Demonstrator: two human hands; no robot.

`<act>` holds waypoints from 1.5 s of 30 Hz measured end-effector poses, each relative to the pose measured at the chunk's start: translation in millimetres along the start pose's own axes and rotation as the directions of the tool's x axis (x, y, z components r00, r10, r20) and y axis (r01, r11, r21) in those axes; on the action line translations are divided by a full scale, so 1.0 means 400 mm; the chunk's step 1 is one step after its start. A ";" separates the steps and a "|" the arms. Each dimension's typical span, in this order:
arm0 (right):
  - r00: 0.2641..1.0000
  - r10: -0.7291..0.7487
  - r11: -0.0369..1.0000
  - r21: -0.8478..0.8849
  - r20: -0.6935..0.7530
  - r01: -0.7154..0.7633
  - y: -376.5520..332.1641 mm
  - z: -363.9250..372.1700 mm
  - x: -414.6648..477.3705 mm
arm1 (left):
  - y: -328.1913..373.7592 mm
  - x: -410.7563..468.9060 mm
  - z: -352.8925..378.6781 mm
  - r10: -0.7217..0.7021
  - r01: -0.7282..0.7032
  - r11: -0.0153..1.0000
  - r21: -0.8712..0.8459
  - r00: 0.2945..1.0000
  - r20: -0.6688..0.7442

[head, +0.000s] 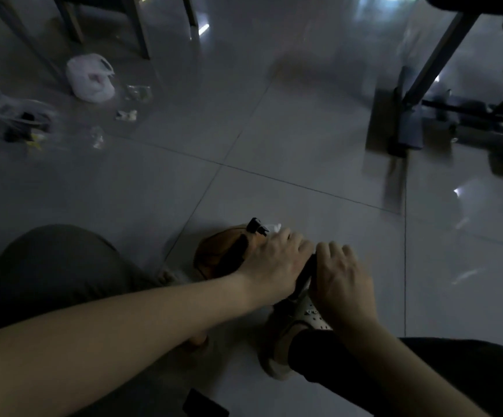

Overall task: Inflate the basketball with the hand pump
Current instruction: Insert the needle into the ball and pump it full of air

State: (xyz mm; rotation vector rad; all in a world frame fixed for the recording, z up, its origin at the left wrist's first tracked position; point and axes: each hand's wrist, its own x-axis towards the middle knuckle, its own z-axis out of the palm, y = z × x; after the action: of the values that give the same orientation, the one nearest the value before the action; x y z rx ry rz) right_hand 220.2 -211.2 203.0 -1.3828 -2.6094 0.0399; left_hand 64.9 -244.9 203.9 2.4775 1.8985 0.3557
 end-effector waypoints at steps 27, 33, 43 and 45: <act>0.981 0.101 0.990 0.083 0.165 -0.115 -0.005 -0.057 0.074 | -0.016 0.048 -0.050 -0.076 0.082 0.994 -0.075 0.994 0.084; 0.965 0.074 0.996 0.036 0.252 -0.085 -0.006 -0.151 0.147 | 0.006 0.075 -0.091 -0.177 0.181 0.983 0.038 0.980 -0.094; 0.922 0.064 0.992 0.079 0.383 -0.101 -0.010 0.116 -0.018 | 0.040 -0.072 0.185 -0.196 0.192 0.980 0.060 0.979 0.063; 0.892 0.059 0.993 0.068 0.448 -0.100 -0.014 0.150 -0.017 | 0.030 -0.077 0.217 -0.221 0.210 0.974 0.085 0.964 0.150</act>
State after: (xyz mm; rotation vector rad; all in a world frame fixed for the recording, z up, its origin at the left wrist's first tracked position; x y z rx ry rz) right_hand 208.8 -216.1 143.6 -1.6058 -2.8563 0.5424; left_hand 84.3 -265.6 115.6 2.2279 2.1168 0.0891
